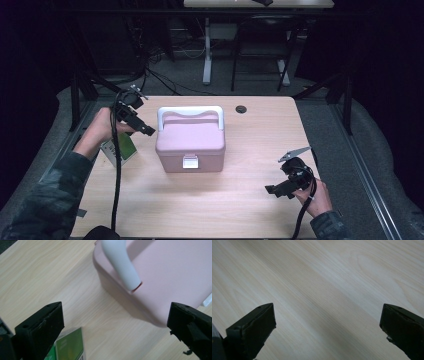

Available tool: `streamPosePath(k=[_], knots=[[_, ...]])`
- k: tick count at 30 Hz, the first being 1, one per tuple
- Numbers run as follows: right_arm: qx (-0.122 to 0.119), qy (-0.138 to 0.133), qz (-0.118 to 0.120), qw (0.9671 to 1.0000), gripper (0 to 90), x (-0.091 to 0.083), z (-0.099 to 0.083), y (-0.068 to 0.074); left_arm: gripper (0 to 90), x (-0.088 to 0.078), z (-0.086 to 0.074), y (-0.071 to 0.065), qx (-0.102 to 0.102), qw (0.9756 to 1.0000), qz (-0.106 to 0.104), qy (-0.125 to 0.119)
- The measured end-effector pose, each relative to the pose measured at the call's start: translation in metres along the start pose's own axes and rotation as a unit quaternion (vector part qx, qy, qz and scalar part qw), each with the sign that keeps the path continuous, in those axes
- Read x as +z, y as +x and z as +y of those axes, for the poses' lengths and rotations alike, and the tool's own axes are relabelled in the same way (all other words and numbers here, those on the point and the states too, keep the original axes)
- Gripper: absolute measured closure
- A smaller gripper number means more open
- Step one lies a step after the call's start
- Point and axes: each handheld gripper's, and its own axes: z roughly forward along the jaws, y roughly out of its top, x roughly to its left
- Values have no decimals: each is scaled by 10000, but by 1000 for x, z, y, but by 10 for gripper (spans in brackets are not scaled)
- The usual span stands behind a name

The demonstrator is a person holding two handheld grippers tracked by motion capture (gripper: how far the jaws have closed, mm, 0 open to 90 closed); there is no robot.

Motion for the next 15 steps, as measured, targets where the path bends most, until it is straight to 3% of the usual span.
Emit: streamPosePath(k=[7, 15], knots=[[-123, -159, 137, 9997, 0, -3, 20, 4, 140, 18, 10, -3, 57, 9994, -291, -181], [-345, -304, 224, 9987, 3, -5, 51, 9, 252, 31, 17, -1, 14, 9983, -464, -354]])
